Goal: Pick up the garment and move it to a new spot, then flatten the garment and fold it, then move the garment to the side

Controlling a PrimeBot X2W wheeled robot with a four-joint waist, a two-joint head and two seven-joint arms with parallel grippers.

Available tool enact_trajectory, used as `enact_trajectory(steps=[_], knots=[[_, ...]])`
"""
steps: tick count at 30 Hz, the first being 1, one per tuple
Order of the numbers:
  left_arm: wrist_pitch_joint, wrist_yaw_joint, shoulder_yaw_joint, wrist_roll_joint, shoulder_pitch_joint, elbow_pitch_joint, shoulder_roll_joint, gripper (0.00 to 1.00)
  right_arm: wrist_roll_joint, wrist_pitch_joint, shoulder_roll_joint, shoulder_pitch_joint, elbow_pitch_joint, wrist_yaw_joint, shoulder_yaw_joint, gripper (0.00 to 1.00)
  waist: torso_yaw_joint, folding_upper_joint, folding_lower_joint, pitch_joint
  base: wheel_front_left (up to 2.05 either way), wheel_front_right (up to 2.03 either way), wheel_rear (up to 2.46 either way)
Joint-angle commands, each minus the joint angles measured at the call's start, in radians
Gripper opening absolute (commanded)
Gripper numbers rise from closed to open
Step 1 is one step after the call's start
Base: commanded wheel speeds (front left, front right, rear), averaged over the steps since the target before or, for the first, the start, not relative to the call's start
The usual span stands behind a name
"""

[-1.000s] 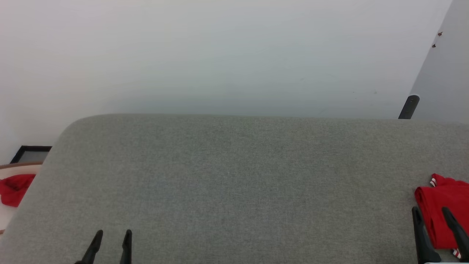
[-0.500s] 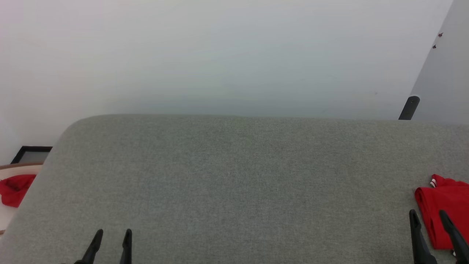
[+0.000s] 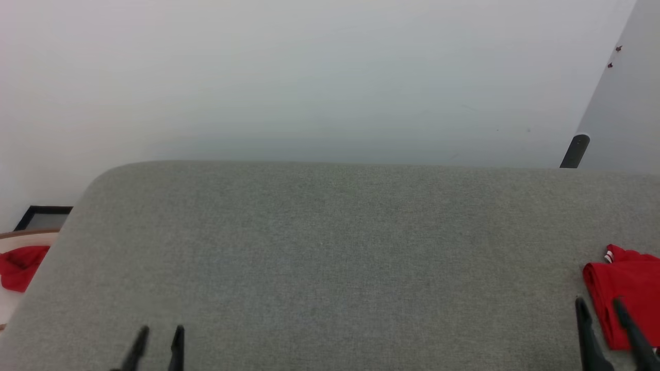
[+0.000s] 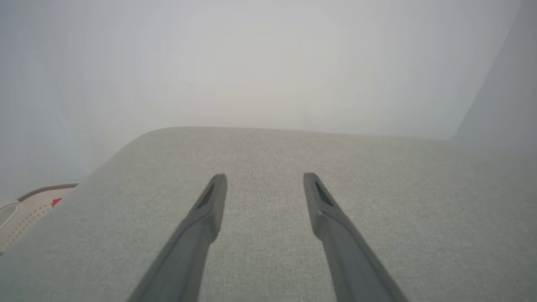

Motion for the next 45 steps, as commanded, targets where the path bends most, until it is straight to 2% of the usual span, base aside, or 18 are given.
enact_trajectory(steps=[1,4,23,45], knots=[[0.002,-0.001,-0.001,-0.003,0.003,0.009,-0.005,0.00,0.004,0.003,0.004,0.001,0.010,0.000,0.001,0.00,0.000,-0.0001,0.0001,0.000,0.00,0.00,0.00],[0.002,-0.001,-0.006,-0.005,0.012,0.030,-0.018,0.00,0.009,0.004,0.012,0.003,0.032,0.000,0.002,0.00,0.000,-0.0001,0.0000,0.000,0.00,0.00,0.00],[0.095,-0.008,0.021,-0.328,-0.065,0.054,-0.057,0.00,0.335,0.078,0.040,-0.066,0.074,0.000,-0.006,0.00,-0.011,-0.0001,0.0000,0.013,0.00,0.00,0.00],[0.179,-0.014,0.044,-0.625,-0.134,0.076,-0.094,0.00,0.635,0.145,0.065,-0.127,0.113,0.000,-0.013,0.00,-0.024,-0.0001,0.0000,0.028,0.00,0.00,0.00]])
